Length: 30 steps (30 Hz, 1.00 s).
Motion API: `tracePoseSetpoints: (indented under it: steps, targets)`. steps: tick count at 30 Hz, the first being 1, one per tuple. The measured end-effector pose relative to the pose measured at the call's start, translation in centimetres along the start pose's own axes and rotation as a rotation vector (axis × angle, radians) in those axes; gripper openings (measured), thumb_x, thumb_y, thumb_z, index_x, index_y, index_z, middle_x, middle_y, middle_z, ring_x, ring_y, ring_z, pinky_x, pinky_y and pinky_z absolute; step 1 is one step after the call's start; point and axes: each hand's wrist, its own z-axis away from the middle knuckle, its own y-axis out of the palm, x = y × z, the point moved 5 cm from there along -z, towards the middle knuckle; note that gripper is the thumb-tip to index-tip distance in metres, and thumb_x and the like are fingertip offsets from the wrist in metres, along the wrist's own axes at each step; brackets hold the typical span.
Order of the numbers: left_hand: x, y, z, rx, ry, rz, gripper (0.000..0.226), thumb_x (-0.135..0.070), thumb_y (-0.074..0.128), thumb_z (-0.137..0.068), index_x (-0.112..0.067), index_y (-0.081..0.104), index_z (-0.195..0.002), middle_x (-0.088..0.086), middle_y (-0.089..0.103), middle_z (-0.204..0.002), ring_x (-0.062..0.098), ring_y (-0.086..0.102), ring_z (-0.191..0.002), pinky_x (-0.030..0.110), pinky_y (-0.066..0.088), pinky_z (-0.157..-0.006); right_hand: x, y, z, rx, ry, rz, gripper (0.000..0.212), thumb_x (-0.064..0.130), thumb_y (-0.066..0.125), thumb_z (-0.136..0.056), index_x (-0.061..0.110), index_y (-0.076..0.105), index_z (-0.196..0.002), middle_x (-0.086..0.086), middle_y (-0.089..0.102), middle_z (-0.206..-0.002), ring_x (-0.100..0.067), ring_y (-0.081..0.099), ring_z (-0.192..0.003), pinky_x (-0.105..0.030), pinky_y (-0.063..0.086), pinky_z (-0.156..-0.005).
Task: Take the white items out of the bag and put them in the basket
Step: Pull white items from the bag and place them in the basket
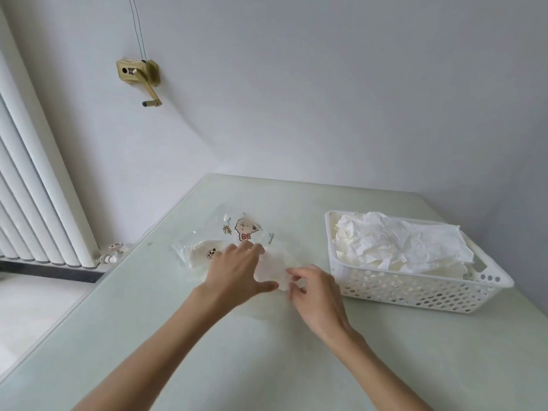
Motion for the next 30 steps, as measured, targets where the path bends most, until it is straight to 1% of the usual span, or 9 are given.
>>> tracePoseSetpoints:
  steps: [4,7,9,12,15,19,23,26,30]
  targets:
    - [0.6,1.1,-0.5,0.015,0.017,0.013,0.050,-0.055,0.046,-0.094,-0.026,0.048,-0.135,-0.004,0.056,-0.132,0.022,0.052,-0.119,0.033,0.044,-0.090,1.2,0.1,-0.9,0.060,-0.017,0.332,0.023,0.026,0.054,-0.094,0.022,0.064,-0.115,0.001,0.047,-0.109,-0.026,0.060,-0.099,-0.030,0.040,-0.070]
    - [1.1,1.4,-0.3,-0.062,0.002,0.091,0.033,-0.043,0.042,-0.099,-0.032,0.054,-0.127,0.001,0.064,-0.116,0.027,0.057,-0.109,0.033,0.042,-0.081,1.9,0.3,-1.7,0.084,-0.069,0.469,0.020,0.025,0.049,-0.096,0.017,0.066,-0.103,0.002,0.035,-0.094,-0.025,0.056,-0.102,-0.029,0.031,-0.066]
    - [1.7,1.3,-0.1,-0.136,-0.011,0.187,0.027,-0.039,0.039,-0.099,-0.035,0.059,-0.118,0.000,0.068,-0.105,0.028,0.060,-0.103,0.033,0.042,-0.077,2.1,0.4,-2.0,0.109,-0.157,0.474,0.025,0.027,0.046,-0.099,0.017,0.070,-0.101,0.004,0.037,-0.093,-0.022,0.051,-0.102,-0.028,0.030,-0.065]
    - [2.6,0.0,0.6,-0.327,-0.036,0.388,0.024,-0.040,0.056,-0.093,-0.037,0.061,-0.116,-0.014,0.067,-0.108,0.012,0.062,-0.102,0.028,0.042,-0.074,2.4,0.0,-1.7,0.124,-0.282,0.482,0.026,0.026,0.048,-0.100,0.018,0.072,-0.102,0.004,0.047,-0.099,-0.018,0.046,-0.101,-0.027,0.031,-0.065]
    - [2.4,-0.9,0.8,-0.482,0.087,0.414,0.024,-0.033,0.075,-0.079,-0.035,0.065,-0.101,-0.018,0.062,-0.096,0.003,0.059,-0.089,0.022,0.038,-0.065,2.6,-1.3,-1.1,0.045,-0.354,0.415,0.014,0.026,0.062,-0.092,0.019,0.073,-0.085,0.005,0.055,-0.098,-0.016,0.051,-0.095,-0.028,0.036,-0.064]
    - [1.8,0.8,0.5,-0.313,0.167,0.390,0.017,-0.028,0.066,-0.087,-0.040,0.067,-0.099,-0.020,0.060,-0.101,0.001,0.051,-0.094,0.012,0.036,-0.067,1.2,-2.1,-1.5,0.093,-0.184,0.108,0.026,0.037,0.081,-0.072,0.029,0.060,-0.058,0.007,0.062,-0.078,-0.009,0.055,-0.073,-0.025,0.039,-0.063]
    - [1.4,2.3,0.2,-0.182,0.158,0.490,0.038,-0.023,0.056,-0.089,-0.044,0.061,-0.120,-0.021,0.054,-0.118,0.007,0.045,-0.109,0.030,0.042,-0.077,1.7,-3.0,-2.9,0.158,-0.171,-0.096,0.009,0.028,0.075,-0.081,0.021,0.073,-0.077,0.008,0.069,-0.086,-0.007,0.062,-0.083,-0.024,0.048,-0.073]
    - [1.2,2.5,0.3,-0.167,0.137,0.542,0.042,-0.035,0.049,-0.082,-0.043,0.060,-0.122,-0.020,0.053,-0.117,0.010,0.043,-0.107,0.030,0.037,-0.075,2.6,-4.1,-3.6,0.087,-0.195,-0.084,0.007,0.025,0.066,-0.088,0.020,0.068,-0.083,0.009,0.069,-0.084,-0.007,0.065,-0.084,-0.031,0.052,-0.083]
    - [1.0,2.5,0.4,-0.170,0.107,0.554,0.039,-0.056,0.063,-0.081,-0.046,0.057,-0.118,-0.025,0.052,-0.108,0.002,0.044,-0.101,0.026,0.036,-0.077,4.2,-5.3,-3.5,0.018,-0.206,-0.168,0.014,0.022,0.064,-0.089,0.021,0.060,-0.076,0.006,0.069,-0.076,-0.012,0.069,-0.072,-0.036,0.055,-0.076]
